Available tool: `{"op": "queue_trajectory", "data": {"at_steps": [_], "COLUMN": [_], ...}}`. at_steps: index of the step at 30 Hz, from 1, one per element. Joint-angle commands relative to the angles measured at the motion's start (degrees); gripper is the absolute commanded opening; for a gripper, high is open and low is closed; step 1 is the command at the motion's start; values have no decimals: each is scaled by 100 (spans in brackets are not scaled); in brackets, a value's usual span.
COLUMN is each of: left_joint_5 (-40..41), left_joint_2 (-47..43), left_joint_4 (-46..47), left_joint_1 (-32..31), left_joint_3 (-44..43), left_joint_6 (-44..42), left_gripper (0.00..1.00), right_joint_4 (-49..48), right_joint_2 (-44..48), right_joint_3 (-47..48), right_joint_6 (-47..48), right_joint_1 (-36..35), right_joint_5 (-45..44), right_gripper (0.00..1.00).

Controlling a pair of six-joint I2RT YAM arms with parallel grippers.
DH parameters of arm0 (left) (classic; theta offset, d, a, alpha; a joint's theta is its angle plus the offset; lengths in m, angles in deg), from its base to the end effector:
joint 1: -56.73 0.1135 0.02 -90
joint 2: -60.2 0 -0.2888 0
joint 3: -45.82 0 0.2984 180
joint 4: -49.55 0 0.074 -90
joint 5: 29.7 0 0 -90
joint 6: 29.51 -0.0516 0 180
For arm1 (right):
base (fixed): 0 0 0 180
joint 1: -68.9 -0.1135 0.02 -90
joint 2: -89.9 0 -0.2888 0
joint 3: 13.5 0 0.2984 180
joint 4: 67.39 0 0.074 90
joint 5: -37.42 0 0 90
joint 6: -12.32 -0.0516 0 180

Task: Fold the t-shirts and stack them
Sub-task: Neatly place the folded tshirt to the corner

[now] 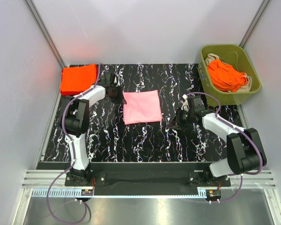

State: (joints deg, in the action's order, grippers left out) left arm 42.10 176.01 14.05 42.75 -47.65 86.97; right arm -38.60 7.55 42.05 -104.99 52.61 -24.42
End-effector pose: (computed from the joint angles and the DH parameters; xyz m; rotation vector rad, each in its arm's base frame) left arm 0.4689 -0.1333 0.1559 -0.1666 2.6440 -0.6615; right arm 0.2959 0.1119 0.1666 0.0490 2.6255 0.9108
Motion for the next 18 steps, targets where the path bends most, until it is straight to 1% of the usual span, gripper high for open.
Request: {"op": "queue_trajectory", "data": {"at_steps": [1, 3, 4, 7, 9, 10, 16, 18], "left_joint_5": [79, 306, 404, 747, 923, 949, 1186, 1388], "left_joint_2": [-208, -182, -138, -33, 3, 12, -41, -23], "left_joint_4": [-588, -869, -1201, -1729, -1916, -2030, -2127, -2145], "left_joint_1": [-26, -17, -17, 26, 62, 105, 351, 413], "left_joint_3": [-548, -760, -1022, -1532, -1762, -1937, -2412, -2562], "left_joint_6": [-432, -608, -809, -1248, -1452, -1696, -2426, -2586], "left_gripper": [0, 0, 0, 0, 0, 0, 0, 0], "right_joint_4": [-181, -181, -172, -181, -181, -190, -199, -207], "right_joint_2": [140, 149, 157, 114, 70, 52, -220, -352], "right_joint_3": [105, 123, 149, 202, 246, 281, 562, 641], "right_joint_6": [-46, -55, -55, -38, -29, -29, 24, 42], "right_joint_1": [-49, -58, -49, -41, -49, -49, -49, -49], "right_joint_5": [154, 163, 189, 198, 216, 225, 251, 277], "right_gripper": [19, 19, 19, 19, 19, 19, 19, 19]}}
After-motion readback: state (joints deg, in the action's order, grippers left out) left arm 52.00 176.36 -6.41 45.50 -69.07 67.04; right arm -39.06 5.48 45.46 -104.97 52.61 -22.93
